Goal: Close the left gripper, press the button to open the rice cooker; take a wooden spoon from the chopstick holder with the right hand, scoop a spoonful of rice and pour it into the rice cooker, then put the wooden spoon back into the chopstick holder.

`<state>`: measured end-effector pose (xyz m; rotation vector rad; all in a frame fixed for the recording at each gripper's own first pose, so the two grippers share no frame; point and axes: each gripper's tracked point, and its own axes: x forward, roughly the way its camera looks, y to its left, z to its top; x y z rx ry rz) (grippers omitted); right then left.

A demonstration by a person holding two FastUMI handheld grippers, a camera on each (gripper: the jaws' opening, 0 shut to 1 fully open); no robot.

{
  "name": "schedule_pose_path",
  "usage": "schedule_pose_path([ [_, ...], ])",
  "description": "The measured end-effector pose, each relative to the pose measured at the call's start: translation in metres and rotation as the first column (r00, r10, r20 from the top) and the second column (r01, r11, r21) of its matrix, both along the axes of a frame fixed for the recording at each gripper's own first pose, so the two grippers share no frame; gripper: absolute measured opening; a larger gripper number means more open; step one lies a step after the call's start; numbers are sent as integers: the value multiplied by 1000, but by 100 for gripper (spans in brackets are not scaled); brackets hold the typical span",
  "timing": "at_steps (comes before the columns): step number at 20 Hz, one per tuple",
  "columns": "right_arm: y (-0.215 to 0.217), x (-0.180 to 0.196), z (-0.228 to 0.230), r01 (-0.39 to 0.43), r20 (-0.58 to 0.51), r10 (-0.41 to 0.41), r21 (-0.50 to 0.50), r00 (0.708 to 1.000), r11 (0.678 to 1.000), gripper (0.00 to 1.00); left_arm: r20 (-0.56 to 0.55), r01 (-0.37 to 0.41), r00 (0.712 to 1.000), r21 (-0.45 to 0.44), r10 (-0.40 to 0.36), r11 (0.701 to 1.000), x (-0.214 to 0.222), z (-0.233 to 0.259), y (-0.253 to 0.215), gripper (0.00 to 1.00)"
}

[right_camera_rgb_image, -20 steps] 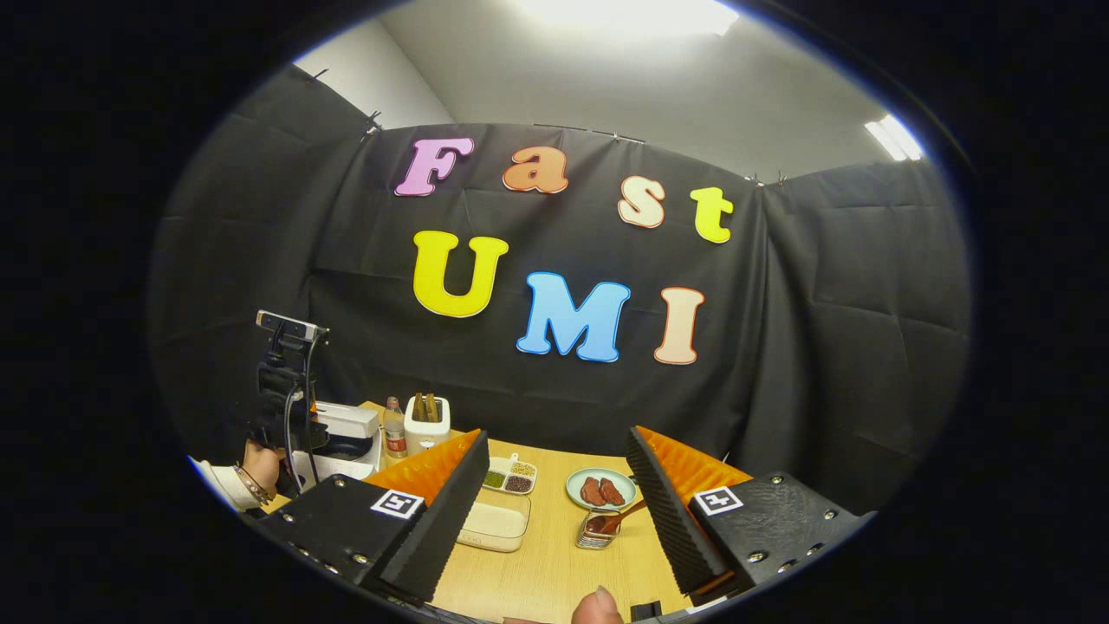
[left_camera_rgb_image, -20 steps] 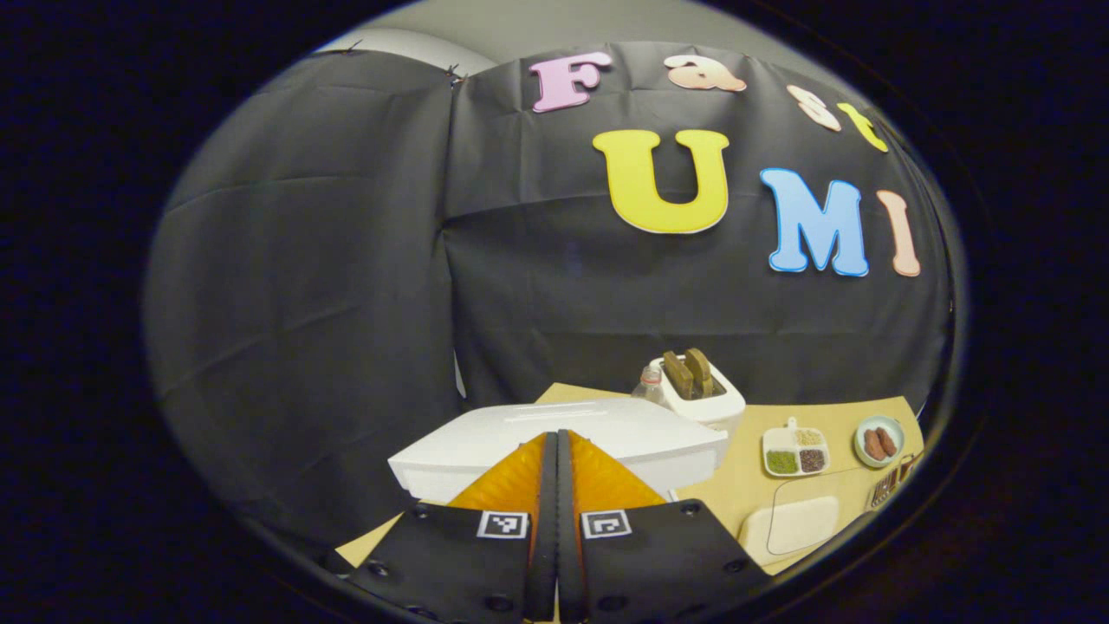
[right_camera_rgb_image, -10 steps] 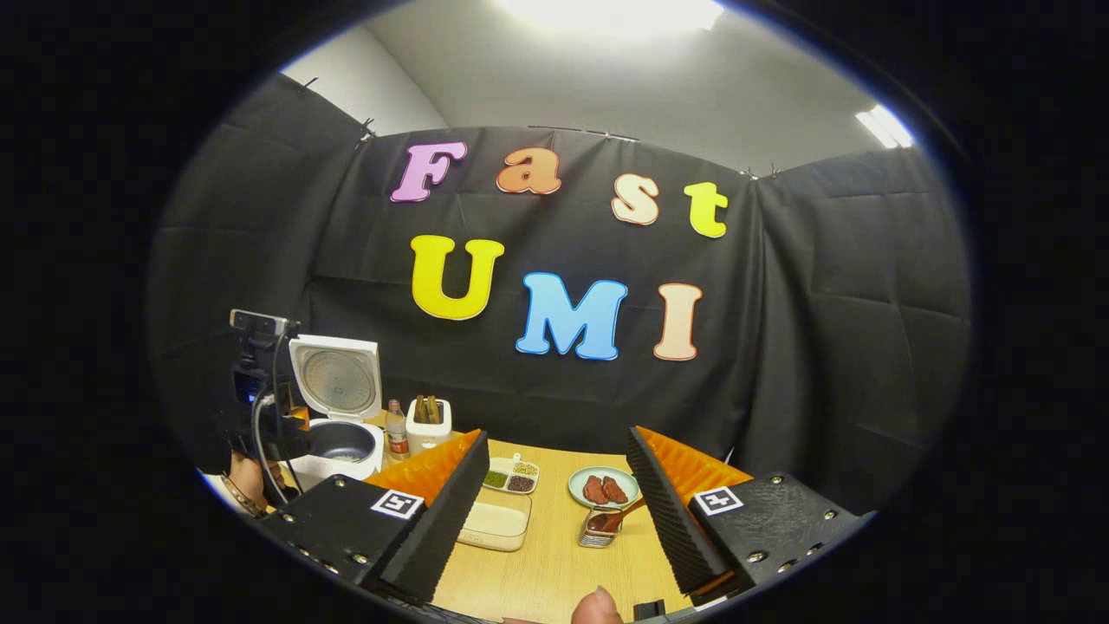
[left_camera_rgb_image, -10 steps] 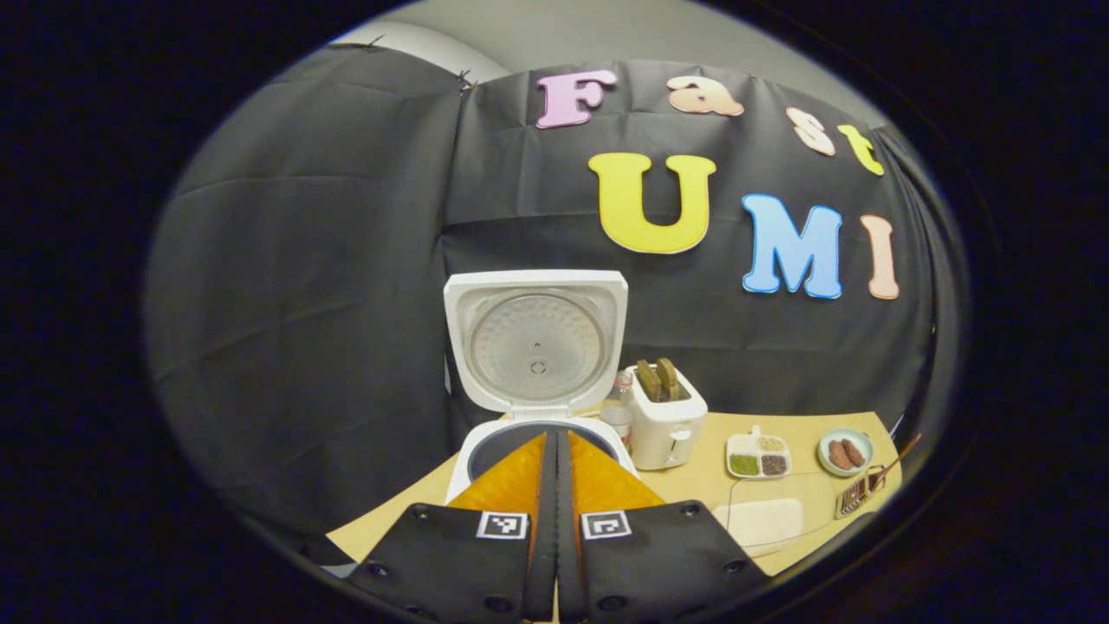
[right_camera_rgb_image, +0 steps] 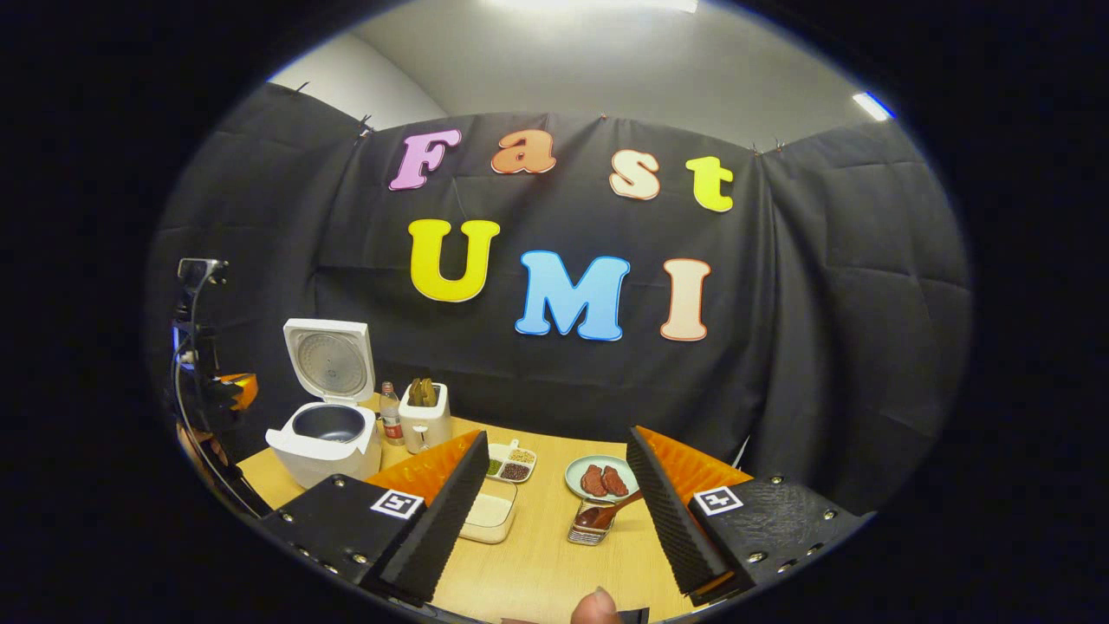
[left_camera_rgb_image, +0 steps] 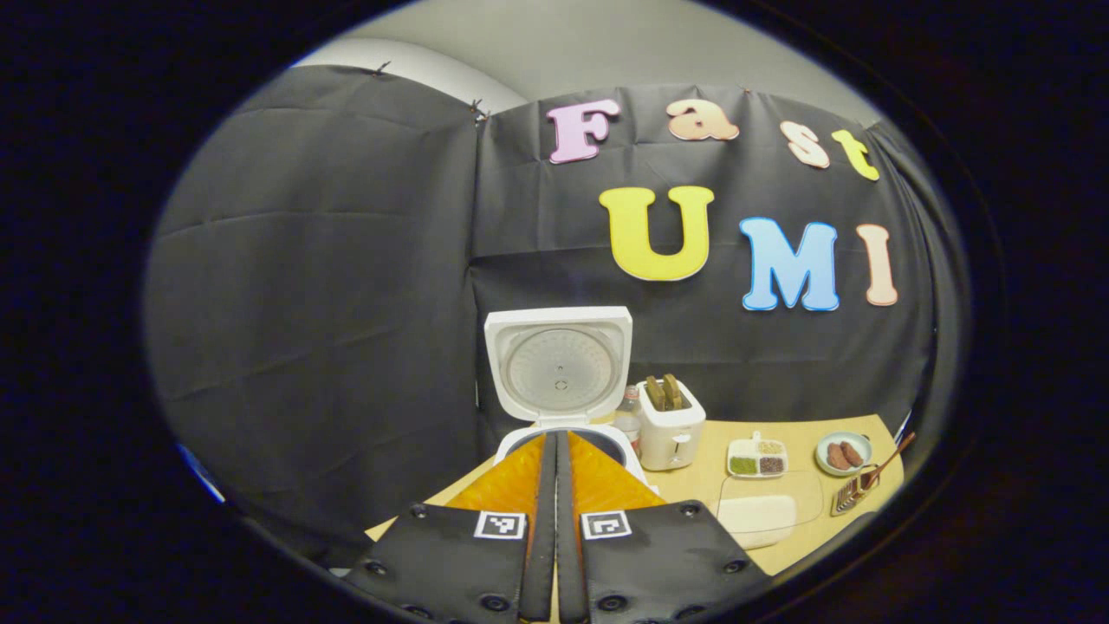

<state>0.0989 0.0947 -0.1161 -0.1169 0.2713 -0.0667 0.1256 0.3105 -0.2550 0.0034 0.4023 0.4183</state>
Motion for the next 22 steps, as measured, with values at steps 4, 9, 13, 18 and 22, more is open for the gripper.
schedule_pose_path([
  [4, -38, 16, -44, 4, -42, -2, 52, 999, 999, 98, 1, 6, 1000, 21, -6, 1000, -33, 20, -28, 9],
  [9, -70, 40, -104, 14, -83, -6, 100, 997, 995, 98, 2, 41, 999, 83, -42, 996, -63, 41, -65, 27],
  [13, -93, 57, -148, 27, -118, -12, 132, 993, 991, 98, -26, 39, 999, 94, -37, 995, -79, 43, -86, 31],
  [18, -127, 84, -197, 94, -170, -63, 182, 983, 979, 98, -41, 46, 998, 120, -42, 992, -79, 46, -100, 46],
  [22, -147, 99, -241, 173, -238, -116, 235, 964, 957, 98, -54, 64, 997, 138, -57, 988, -78, 46, -103, 49],
])
